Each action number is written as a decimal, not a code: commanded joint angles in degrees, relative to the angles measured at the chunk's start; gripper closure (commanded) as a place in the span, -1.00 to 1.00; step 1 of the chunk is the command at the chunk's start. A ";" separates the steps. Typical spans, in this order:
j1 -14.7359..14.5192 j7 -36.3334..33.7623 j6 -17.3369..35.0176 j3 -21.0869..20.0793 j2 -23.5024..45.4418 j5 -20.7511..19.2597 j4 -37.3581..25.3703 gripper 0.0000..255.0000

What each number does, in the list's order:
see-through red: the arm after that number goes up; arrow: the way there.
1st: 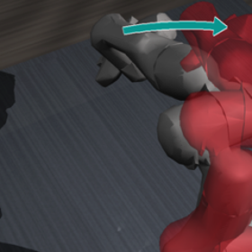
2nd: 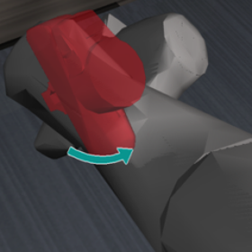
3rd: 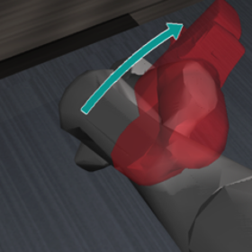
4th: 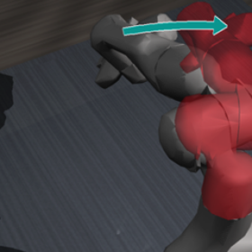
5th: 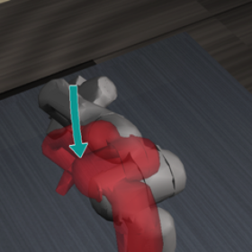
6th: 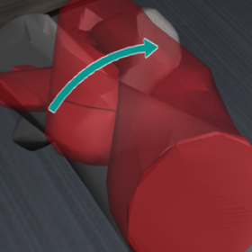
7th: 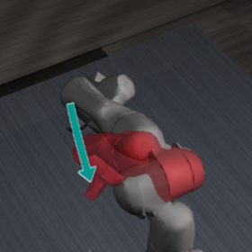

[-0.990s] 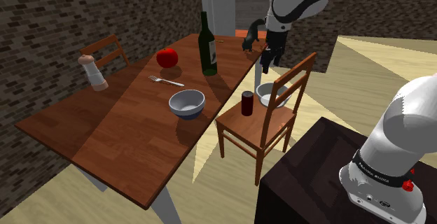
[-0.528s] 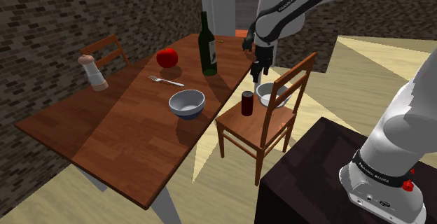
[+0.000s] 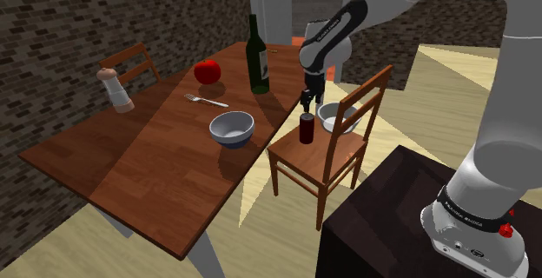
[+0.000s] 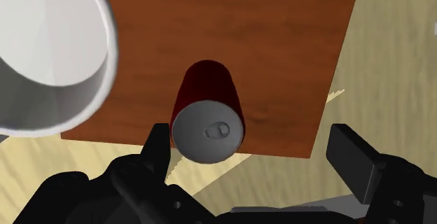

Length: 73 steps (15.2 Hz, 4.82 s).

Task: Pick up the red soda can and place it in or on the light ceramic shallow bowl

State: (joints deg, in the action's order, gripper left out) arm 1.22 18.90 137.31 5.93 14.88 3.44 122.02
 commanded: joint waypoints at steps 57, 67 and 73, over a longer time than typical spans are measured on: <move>-0.02 1.60 -9.27 1.10 5.62 0.16 -13.94 1.00; 4.93 8.94 -13.33 3.51 3.57 0.55 -15.81 1.00; 10.01 16.41 -16.20 5.78 4.52 1.40 -19.42 1.00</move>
State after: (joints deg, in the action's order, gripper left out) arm 10.23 33.83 121.90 11.32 18.86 4.59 103.91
